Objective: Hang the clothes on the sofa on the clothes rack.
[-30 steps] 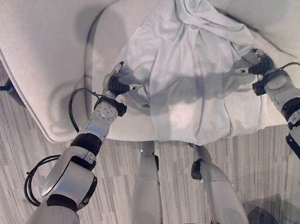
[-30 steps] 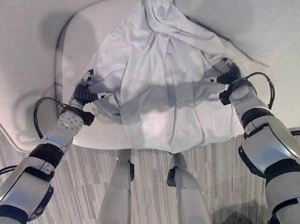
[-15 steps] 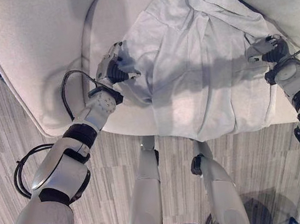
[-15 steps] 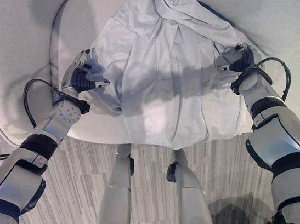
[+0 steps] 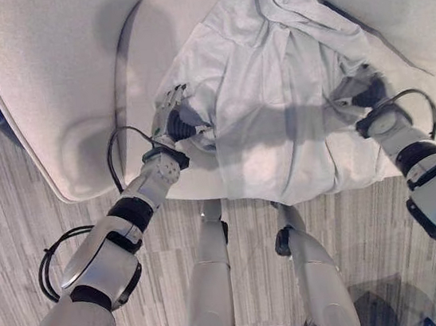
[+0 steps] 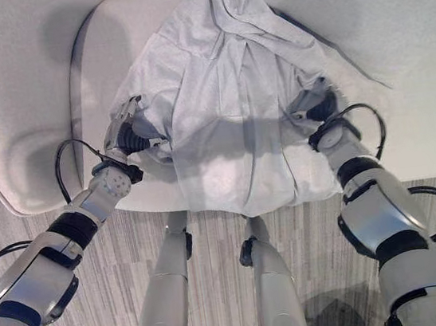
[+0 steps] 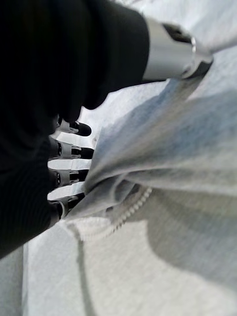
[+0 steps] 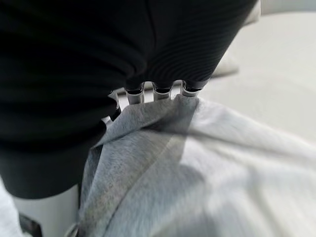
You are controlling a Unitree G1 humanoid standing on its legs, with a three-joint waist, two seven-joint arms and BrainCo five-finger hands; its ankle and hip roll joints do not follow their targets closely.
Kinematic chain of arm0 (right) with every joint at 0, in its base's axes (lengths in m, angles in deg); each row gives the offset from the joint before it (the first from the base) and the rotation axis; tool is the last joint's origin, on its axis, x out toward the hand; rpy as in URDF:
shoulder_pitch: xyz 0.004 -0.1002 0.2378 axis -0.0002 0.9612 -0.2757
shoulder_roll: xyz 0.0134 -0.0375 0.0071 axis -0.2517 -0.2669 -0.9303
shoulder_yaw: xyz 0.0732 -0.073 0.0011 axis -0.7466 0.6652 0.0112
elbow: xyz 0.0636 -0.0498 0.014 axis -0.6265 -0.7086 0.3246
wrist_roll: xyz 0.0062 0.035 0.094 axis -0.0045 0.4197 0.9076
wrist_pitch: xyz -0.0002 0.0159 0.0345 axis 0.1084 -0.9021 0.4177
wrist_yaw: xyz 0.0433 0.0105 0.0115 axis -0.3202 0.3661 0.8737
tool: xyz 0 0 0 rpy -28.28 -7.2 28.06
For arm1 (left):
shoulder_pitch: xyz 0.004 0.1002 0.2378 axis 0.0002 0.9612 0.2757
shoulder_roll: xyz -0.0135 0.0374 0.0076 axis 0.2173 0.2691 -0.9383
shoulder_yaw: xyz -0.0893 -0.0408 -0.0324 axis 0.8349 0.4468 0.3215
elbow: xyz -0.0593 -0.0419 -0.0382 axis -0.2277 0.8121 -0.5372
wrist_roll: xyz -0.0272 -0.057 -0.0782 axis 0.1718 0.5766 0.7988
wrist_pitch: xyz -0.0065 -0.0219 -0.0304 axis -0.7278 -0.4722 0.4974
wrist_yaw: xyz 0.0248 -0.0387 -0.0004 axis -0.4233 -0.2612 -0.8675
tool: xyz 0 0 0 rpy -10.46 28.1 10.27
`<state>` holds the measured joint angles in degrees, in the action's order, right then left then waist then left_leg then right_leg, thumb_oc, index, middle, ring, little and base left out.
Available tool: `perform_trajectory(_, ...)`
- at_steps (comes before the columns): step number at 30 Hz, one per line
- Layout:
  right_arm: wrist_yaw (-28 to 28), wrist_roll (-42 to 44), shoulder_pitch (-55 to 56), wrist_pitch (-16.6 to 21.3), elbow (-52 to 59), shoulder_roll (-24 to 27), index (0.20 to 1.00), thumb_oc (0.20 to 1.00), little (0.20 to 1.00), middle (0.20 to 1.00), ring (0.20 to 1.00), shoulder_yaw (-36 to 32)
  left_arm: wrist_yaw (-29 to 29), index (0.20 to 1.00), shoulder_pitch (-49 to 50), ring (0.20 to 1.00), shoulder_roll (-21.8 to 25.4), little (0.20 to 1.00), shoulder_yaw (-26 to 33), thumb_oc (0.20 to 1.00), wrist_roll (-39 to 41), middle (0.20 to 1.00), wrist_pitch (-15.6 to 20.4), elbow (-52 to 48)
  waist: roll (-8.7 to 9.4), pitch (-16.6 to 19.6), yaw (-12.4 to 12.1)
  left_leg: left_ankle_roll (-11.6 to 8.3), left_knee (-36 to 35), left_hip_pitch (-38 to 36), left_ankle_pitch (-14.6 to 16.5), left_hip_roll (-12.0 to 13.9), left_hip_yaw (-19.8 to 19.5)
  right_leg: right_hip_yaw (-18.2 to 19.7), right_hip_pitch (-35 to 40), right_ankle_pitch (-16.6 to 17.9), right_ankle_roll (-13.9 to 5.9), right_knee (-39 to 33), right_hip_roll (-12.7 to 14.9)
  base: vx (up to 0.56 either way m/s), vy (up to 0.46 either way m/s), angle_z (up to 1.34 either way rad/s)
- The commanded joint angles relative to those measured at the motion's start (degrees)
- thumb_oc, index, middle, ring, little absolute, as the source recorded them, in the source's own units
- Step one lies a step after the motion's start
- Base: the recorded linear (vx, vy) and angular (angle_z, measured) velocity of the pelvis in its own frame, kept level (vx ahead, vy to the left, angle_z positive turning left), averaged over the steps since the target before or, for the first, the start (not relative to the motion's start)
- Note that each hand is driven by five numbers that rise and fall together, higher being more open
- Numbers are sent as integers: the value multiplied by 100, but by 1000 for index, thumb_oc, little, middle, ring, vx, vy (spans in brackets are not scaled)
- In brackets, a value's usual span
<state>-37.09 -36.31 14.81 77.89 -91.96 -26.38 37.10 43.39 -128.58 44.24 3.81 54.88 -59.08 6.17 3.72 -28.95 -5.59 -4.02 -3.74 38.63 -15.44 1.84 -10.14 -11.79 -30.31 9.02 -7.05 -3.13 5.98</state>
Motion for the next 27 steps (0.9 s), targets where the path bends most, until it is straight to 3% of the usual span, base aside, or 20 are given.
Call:
perform_trajectory(1,595,154,402,24,199,-660,1000,1000,1000,1000,1000,205,7,1000,-198,1000,-336,1000,-32,1000,85,1000,85,186,-97,-85,-35,-151,357,-29,861,221,-262,301,-231,-51,-396,109,584,-22,-8,-5)
perform_trajectory(3,588,170,387,21,195,-705,1000,1000,1000,1000,1000,223,4,1000,-219,1000,-362,1000,-38,1000,146,1000,85,254,-86,-85,-29,-153,354,5,850,221,-272,290,-270,-53,-396,125,586,0,0,0)
perform_trajectory(4,581,185,377,15,211,-749,1000,1000,1000,1000,1000,244,-13,749,-271,749,-389,749,-38,749,230,749,91,375,-64,-85,-14,-152,350,47,839,218,-291,286,-298,-61,-392,145,590,0,0,0)
perform_trajectory(5,577,182,359,13,228,-760,1000,1000,1000,1000,1000,255,-11,200,-284,200,-395,200,-36,200,273,200,91,429,-56,-85,0,-151,358,75,835,216,-297,291,-318,-60,-392,154,592,0,0,0)
perform_trajectory(6,568,192,354,14,256,-763,244,244,244,244,244,258,-27,200,-338,200,-386,200,-35,200,328,200,86,481,-38,-85,19,-154,363,108,831,215,-307,293,-340,-59,-389,158,589,0,0,0)
perform_trajectory(7,549,196,327,19,279,-752,200,200,200,200,200,264,-45,200,-364,200,-372,200,-28,200,354,200,90,543,-25,-85,30,-155,368,128,832,218,-308,296,-364,-57,-390,164,588,0,0,0)
perform_trajectory(16,319,311,265,183,879,-298,200,200,200,200,200,82,-116,200,-655,200,-160,200,-55,200,403,200,71,795,136,-85,214,-141,319,150,816,265,-272,337,-432,22,-418,113,539,0,0,0)
perform_trajectory(27,-40,23,845,356,2236,453,200,200,200,200,200,-676,-109,200,-426,200,150,200,316,200,310,200,43,248,122,-84,305,-176,224,-560,931,348,-115,418,105,-38,-439,111,522,-6,-6,-1)
